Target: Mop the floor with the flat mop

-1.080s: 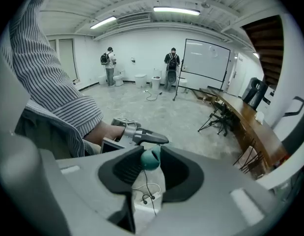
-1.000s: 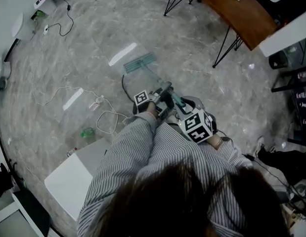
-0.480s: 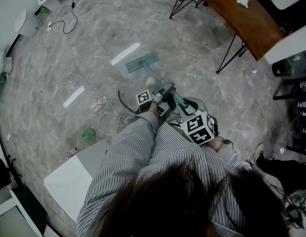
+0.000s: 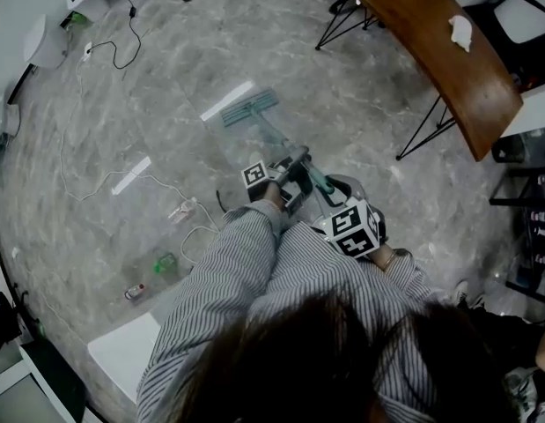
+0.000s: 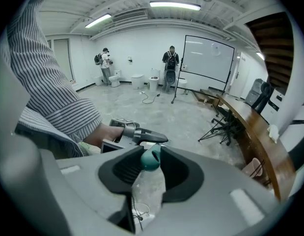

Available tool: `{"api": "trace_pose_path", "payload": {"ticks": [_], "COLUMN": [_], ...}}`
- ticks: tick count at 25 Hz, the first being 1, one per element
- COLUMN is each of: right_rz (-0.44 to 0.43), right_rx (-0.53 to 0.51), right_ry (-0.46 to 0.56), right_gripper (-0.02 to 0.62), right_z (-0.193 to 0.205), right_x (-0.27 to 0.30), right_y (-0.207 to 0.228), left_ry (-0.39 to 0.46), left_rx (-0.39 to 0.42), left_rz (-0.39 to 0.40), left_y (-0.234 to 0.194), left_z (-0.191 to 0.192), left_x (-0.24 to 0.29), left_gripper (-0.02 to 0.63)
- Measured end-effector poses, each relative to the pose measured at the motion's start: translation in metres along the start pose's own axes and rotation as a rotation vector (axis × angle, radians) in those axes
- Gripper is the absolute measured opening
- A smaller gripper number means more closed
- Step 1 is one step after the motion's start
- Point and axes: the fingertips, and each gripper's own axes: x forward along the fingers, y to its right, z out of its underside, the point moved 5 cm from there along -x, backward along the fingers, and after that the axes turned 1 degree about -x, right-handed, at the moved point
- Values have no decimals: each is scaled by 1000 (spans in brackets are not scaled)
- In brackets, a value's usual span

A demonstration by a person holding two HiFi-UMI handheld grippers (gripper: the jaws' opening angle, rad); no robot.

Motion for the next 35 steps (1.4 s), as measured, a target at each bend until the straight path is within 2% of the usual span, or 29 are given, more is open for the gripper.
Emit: {"api": "trace_pose_path", "payload": {"ticks": [7,10,14,17,19,31,35], "right_rz": [-4,-14,-45,-101,-115,-158,-185], "right_rx": [2,3,-29,-70,-95,-30,16], "right_ry": [-2,1,1,-40,-42,58,77], "right_gripper": [109,110,114,124,124,124,124], "right_z": [-135,-186,-244,-273,-296,-461,-513], "right_x": [105,152,210,256,284,426,466], "right_y": [46,60,73,84,95,221,248], "left_ry": [-6,-15,30,46,64,240,289], "left_rx": [-20,8,19,79,115,60,73], "left_rz": [-10,-67,-89,-188,-209,-70,-73], "left_y": [89,125,162,170,187,301,346], "left_z": [-142,-202,-274,-333,-366,-555,-601], "left_x": [43,57,70,80,91,196,215], "left_gripper": [181,183,183,178,176,178,179]}}
